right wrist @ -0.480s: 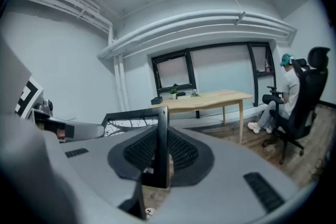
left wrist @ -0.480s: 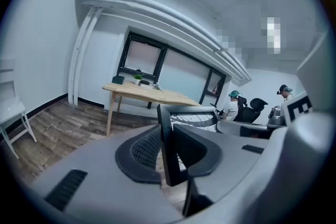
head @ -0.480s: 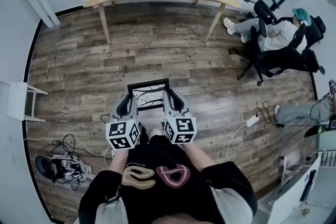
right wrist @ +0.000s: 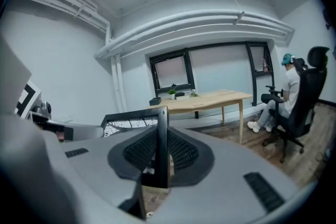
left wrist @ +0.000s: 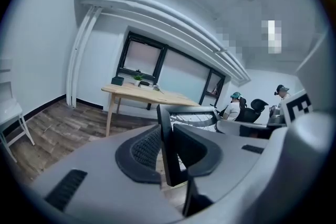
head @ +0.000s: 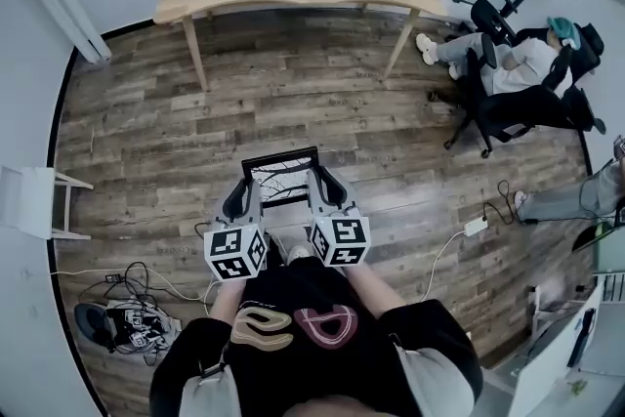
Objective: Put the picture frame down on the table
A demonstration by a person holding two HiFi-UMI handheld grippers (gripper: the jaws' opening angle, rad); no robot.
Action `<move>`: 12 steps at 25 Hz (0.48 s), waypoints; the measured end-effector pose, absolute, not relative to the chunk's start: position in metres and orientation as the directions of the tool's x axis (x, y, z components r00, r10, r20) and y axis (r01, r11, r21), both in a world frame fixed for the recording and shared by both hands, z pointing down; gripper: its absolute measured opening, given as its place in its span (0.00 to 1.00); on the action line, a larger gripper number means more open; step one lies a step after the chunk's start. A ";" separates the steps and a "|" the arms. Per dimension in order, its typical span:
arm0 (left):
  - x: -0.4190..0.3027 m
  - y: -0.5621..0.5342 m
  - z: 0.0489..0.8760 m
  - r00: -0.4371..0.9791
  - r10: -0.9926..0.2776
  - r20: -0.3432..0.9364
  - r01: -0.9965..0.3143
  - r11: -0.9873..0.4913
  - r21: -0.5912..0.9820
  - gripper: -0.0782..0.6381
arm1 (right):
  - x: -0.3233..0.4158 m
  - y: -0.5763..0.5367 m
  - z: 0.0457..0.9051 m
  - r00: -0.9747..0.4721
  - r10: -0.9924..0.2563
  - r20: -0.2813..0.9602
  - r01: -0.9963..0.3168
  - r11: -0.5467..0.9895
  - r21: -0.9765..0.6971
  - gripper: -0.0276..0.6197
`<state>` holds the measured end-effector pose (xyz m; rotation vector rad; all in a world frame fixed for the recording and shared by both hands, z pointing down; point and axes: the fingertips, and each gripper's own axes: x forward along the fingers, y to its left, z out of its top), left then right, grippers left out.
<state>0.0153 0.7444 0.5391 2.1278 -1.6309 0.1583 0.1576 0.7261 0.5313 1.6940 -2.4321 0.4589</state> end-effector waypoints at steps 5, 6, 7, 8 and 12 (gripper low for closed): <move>-0.001 0.721 0.542 0.307 -0.881 0.360 -0.933 -0.204 0.296 0.22 | 0.142 0.708 0.534 -0.353 -0.888 0.293 -0.932 0.308 -0.191 0.16; -0.004 0.717 0.543 0.309 -0.879 0.363 -0.932 -0.204 0.300 0.22 | 0.139 0.703 0.534 -0.353 -0.888 0.296 -0.933 0.308 -0.189 0.16; -0.008 0.712 0.544 0.311 -0.877 0.365 -0.930 -0.203 0.305 0.22 | 0.135 0.697 0.534 -0.352 -0.887 0.299 -0.933 0.308 -0.186 0.16; -0.012 0.706 0.545 0.314 -0.876 0.366 -0.929 -0.202 0.311 0.22 | 0.132 0.692 0.534 -0.351 -0.887 0.300 -0.934 0.308 -0.182 0.16; -0.032 0.678 0.547 0.323 -0.876 0.359 -0.923 -0.209 0.322 0.22 | 0.111 0.664 0.533 -0.342 -0.891 0.299 -0.939 0.308 -0.154 0.16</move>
